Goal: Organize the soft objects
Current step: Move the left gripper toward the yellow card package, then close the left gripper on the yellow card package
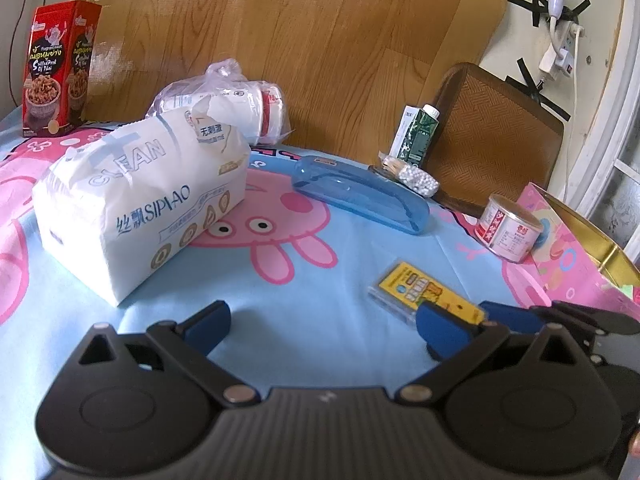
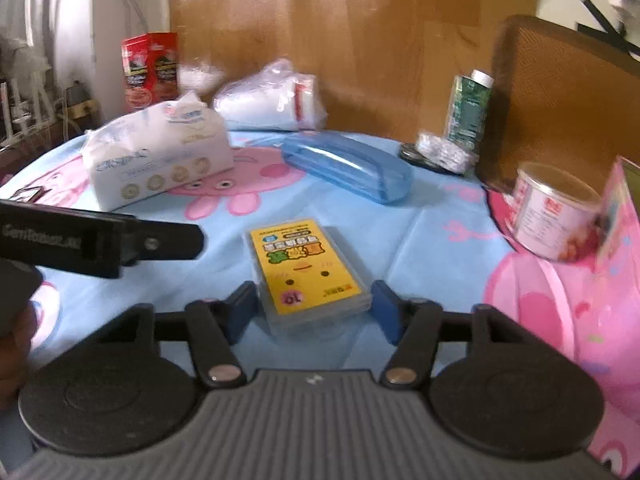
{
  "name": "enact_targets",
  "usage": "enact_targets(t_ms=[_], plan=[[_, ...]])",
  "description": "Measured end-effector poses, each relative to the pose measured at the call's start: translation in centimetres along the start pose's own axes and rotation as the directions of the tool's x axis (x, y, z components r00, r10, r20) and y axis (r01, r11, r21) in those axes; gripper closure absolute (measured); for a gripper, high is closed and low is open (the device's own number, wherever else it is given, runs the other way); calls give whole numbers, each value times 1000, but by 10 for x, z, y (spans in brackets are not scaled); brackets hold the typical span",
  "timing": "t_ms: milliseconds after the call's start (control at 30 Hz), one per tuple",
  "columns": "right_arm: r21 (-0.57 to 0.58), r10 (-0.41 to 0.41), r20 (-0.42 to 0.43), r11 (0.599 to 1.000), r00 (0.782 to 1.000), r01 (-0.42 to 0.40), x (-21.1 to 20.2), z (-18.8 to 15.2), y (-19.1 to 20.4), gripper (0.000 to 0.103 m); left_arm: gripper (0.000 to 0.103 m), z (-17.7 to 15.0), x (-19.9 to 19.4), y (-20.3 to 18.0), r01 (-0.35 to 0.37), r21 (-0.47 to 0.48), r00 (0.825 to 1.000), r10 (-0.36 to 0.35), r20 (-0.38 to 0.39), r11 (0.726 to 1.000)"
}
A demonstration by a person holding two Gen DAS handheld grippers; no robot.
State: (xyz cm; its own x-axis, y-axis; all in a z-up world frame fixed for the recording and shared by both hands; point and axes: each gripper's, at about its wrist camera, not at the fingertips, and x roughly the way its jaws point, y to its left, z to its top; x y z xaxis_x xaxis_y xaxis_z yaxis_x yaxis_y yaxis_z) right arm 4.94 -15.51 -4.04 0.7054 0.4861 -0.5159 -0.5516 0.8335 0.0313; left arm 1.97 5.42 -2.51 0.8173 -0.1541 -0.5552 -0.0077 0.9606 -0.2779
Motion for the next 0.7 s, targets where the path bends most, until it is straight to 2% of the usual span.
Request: enact_targets(t_ms=[100, 300, 467, 600, 700], plan=[[5, -12, 6, 1000, 1000, 12, -5, -3, 0, 39, 0, 0, 0, 0, -1, 1, 1000, 1, -1, 1000], [129, 20, 30, 991, 999, -24, -23, -14, -5, 39, 0, 1, -1, 4, 26, -14, 1000, -26, -6, 1000], [127, 54, 35, 990, 998, -58, -34, -23, 5, 39, 0, -4, -7, -1, 47, -15, 998, -47, -41, 999], [166, 83, 42, 982, 996, -89, -35, -23, -1, 39, 0, -8, -17, -8, 136, -85, 985, -144, -96, 987], [217, 114, 52, 968, 992, -123, -36, -25, -9, 39, 1, -7, -16, -10, 203, -176, 964, -228, -134, 963]])
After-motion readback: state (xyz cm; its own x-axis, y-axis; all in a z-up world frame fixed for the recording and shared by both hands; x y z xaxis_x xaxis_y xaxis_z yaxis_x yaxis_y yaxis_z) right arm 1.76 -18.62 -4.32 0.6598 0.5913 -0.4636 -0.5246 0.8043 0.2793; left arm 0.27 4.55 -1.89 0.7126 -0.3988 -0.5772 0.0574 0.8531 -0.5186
